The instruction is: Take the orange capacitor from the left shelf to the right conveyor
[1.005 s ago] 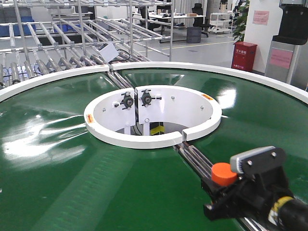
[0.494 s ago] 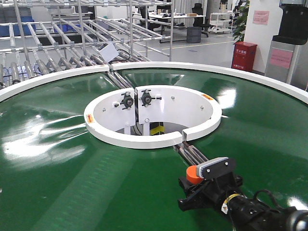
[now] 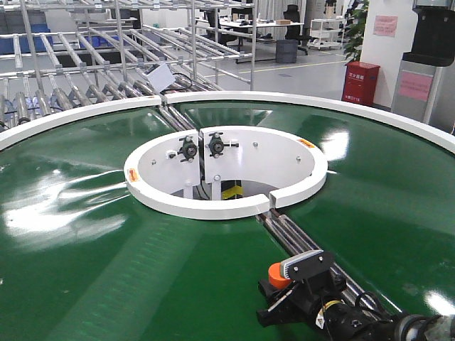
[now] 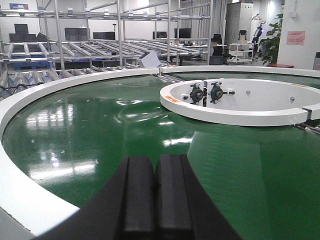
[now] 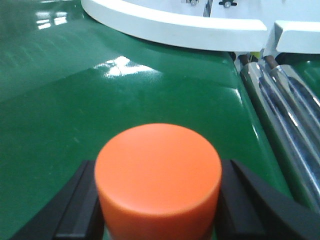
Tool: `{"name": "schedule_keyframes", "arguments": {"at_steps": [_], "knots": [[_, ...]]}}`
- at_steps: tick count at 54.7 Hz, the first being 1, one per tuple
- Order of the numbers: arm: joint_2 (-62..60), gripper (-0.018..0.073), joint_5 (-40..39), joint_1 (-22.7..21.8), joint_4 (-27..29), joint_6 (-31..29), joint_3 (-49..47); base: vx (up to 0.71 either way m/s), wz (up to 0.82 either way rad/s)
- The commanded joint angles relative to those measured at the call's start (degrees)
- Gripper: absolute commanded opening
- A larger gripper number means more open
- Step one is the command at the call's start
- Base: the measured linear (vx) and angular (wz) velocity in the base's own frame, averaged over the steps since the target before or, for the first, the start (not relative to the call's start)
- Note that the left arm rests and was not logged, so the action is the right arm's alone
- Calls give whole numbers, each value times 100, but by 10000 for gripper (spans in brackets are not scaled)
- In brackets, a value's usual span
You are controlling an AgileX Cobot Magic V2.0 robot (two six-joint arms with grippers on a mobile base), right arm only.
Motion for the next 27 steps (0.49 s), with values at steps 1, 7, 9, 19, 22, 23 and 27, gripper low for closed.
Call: {"name": "schedule_keyframes", "arguments": {"at_steps": [1, 7, 9, 19, 22, 23, 27], "knots": [[-292, 352, -496, -27, -33, -41, -135, 0, 0], [-292, 401, -479, -27, -39, -25, -135, 0, 0], [-292, 424, -463, -27, -52, 2, -135, 0, 0], [-292, 561, -358, -27, -52, 83, -135, 0, 0], [-299, 603, -358, -27, -46, 90, -135, 0, 0], [-299, 614, -358, -27, -46, 89, -135, 0, 0], [-309, 657, -339, -27, -46, 89, -135, 0, 0]]}}
